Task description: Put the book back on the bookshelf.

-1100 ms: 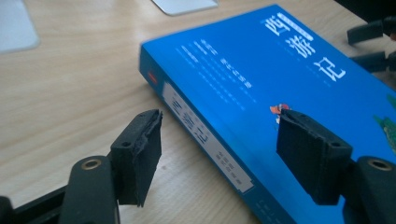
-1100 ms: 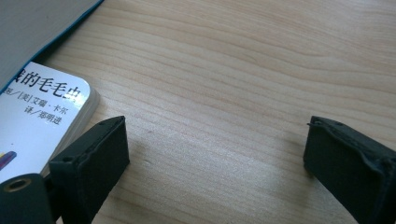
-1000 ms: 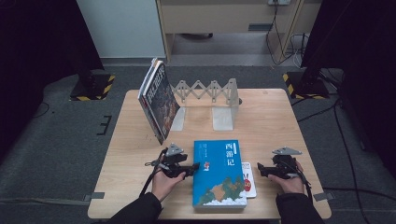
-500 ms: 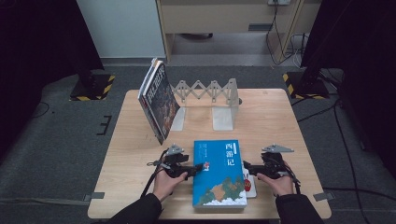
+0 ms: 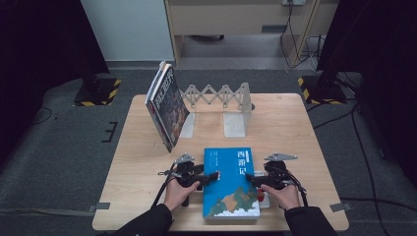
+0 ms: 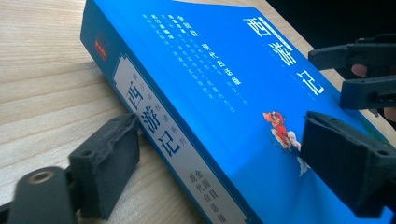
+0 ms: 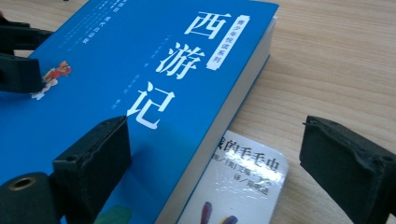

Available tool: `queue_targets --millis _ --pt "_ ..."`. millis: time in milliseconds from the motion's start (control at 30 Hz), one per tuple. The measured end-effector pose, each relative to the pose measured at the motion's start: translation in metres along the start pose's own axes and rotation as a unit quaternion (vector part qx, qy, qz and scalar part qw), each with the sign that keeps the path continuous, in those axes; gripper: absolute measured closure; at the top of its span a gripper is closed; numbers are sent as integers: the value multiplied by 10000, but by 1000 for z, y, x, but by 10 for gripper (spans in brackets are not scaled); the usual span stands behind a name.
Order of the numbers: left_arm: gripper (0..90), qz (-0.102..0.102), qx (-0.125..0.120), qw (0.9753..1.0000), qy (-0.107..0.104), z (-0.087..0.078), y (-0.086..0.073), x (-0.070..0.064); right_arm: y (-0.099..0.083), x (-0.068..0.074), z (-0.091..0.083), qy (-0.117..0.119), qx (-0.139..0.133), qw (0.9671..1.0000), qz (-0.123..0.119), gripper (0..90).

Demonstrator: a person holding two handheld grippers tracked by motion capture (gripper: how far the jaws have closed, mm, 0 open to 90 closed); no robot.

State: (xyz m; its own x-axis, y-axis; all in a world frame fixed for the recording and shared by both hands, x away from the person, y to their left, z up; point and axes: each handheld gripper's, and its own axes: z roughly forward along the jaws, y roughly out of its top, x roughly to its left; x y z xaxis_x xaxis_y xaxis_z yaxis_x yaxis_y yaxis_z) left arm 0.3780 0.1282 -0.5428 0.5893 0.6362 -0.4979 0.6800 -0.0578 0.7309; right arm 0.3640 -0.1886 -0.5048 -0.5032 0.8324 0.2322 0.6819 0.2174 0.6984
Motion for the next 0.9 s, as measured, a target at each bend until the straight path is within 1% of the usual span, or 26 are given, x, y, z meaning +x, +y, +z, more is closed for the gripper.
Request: queue_targets --millis 33,67,167,233,367,533,633,700,900 --pt "93 -92 21 10000 -33 1 0 1 0 1 1 21 22 10000 45 84" --pt "87 -127 27 9999 -50 1 0 2 0 0 2 53 19 10000 49 79" --pt "85 -113 31 9999 -48 2 0 2 1 2 4 98 35 9999 33 69" --pt "83 -104 35 9999 -61 2 1 2 1 3 6 195 61 9998 77 59" --pt "77 -104 30 9999 -50 3 1 2 1 3 9 288 112 9995 93 58" --pt "80 -190 -41 9998 12 4 1 1 1 2 10 443 111 9988 151 88" --pt "80 -184 -44 9998 32 5 2 1 2 2 12 540 95 9984 122 103" --pt "78 -191 -48 9998 35 5 2 1 2 2 12 614 103 9979 163 119" --pt "82 -215 -80 9997 80 5 2 1 2 2 15 718 52 9972 203 158"
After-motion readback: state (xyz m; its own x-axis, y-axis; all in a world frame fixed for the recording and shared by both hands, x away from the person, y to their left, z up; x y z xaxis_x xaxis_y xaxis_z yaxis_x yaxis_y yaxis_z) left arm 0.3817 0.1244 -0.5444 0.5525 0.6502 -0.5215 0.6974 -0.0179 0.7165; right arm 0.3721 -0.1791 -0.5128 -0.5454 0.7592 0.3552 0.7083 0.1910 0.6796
